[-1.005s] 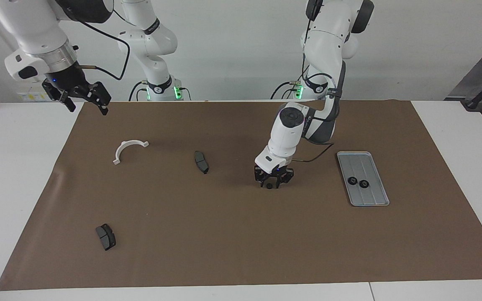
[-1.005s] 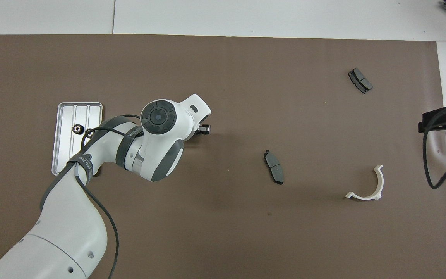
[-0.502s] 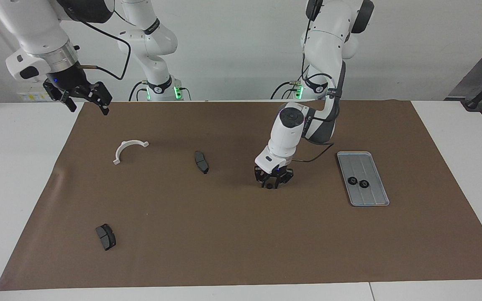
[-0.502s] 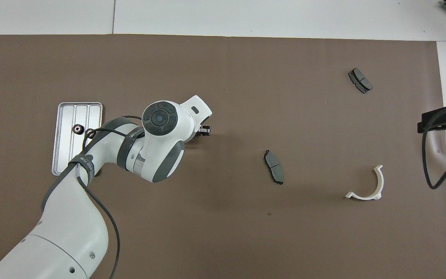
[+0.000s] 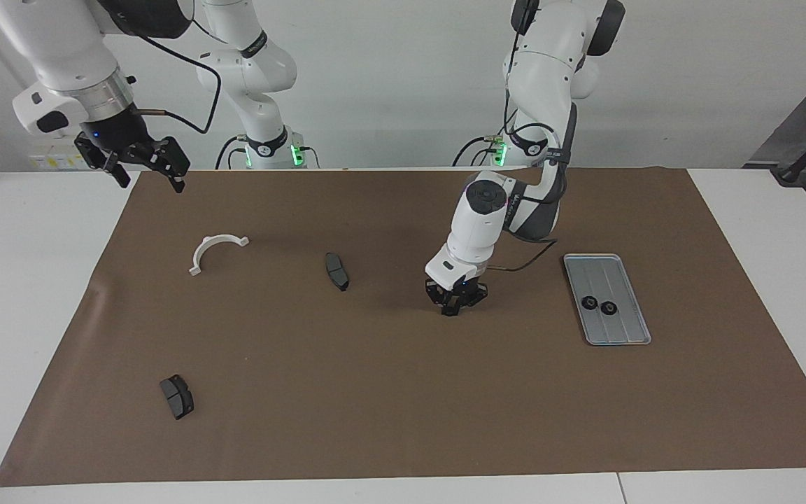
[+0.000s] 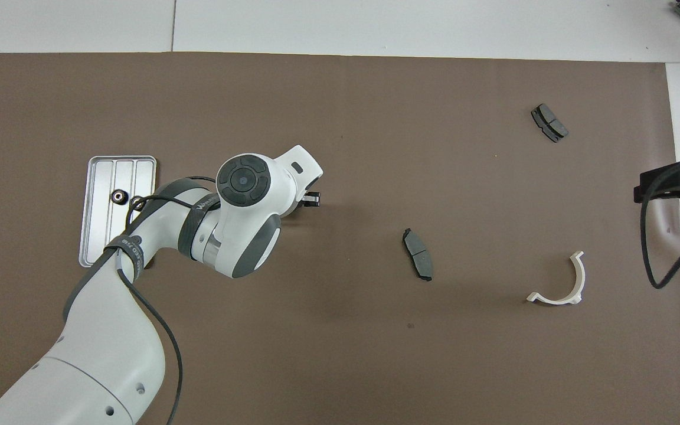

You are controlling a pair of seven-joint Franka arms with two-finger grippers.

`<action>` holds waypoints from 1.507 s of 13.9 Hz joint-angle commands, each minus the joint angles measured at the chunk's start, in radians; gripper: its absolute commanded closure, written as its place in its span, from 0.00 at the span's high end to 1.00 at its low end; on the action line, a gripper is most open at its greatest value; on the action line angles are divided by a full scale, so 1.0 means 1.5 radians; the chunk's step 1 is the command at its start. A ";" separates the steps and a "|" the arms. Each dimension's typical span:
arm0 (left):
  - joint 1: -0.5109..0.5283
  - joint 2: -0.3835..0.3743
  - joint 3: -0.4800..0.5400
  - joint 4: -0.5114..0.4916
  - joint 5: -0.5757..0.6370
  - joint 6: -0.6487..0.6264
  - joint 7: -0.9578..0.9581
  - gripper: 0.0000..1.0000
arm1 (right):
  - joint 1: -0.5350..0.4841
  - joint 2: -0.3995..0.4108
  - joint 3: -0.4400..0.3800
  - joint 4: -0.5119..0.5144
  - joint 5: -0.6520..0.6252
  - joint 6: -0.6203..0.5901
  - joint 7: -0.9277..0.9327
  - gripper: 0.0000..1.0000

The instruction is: Pick bearing gear from pile to tray

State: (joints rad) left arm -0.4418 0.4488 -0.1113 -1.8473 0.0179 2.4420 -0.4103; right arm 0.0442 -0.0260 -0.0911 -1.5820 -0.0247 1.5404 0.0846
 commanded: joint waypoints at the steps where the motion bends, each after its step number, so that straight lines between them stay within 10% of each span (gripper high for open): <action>1: -0.012 -0.004 0.010 -0.013 -0.001 0.014 -0.006 0.13 | -0.005 -0.010 0.001 -0.011 0.010 0.003 -0.017 1.00; 8: 0.002 -0.004 0.012 0.004 -0.003 -0.007 -0.002 0.00 | -0.005 -0.010 0.002 -0.011 0.010 0.003 -0.017 1.00; 21: 0.312 -0.113 0.007 -0.050 -0.033 -0.160 0.384 0.00 | -0.005 -0.010 0.002 -0.011 0.010 0.002 -0.017 1.00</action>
State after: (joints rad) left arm -0.0336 0.3659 -0.0902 -1.8207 0.0043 2.2107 0.0505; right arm 0.0444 -0.0260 -0.0911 -1.5820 -0.0247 1.5404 0.0846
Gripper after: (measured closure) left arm 0.758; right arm 0.000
